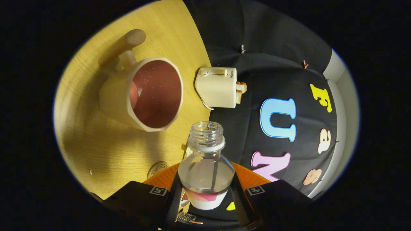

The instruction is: Take the bottle from table, then pour the juice into the cup, finally place the bottle on the coaster

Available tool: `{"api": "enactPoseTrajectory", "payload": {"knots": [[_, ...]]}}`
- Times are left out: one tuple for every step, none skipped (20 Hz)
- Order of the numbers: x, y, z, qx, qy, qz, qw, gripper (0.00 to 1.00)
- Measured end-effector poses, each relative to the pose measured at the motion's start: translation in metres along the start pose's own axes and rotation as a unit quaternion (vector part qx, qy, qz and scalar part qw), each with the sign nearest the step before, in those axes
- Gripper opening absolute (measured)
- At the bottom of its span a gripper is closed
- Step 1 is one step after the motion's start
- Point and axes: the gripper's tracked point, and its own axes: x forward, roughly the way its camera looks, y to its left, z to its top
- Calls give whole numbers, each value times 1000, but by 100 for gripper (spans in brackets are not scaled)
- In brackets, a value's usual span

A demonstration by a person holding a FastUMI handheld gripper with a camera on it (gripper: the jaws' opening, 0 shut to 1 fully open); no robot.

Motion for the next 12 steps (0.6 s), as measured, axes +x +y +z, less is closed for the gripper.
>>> {"api": "enactPoseTrajectory", "payload": {"knots": [[0, -1, 1, -8, -4, -4, 1000, 74], [1, -1, 4, -15, -7, -5, 1000, 74], [2, -2, 4, -21, -11, -5, 1000, 74], [4, -2, 6, -26, -14, -6, 1000, 73], [4, -2, 7, -30, -17, -6, 999, 73], [5, -1, 8, -35, -18, -5, 999, 73], [5, 0, 8, -40, -20, -4, 999, 73], [5, 0, 11, -47, -22, -5, 999, 73], [4, 0, 12, -56, -26, -7, 998, 73], [6, -1, 13, -64, -30, -9, 997, 73], [6, 0, 13, -71, -33, -10, 997, 74], [6, 1, 14, -76, -36, -10, 996, 73]]}}
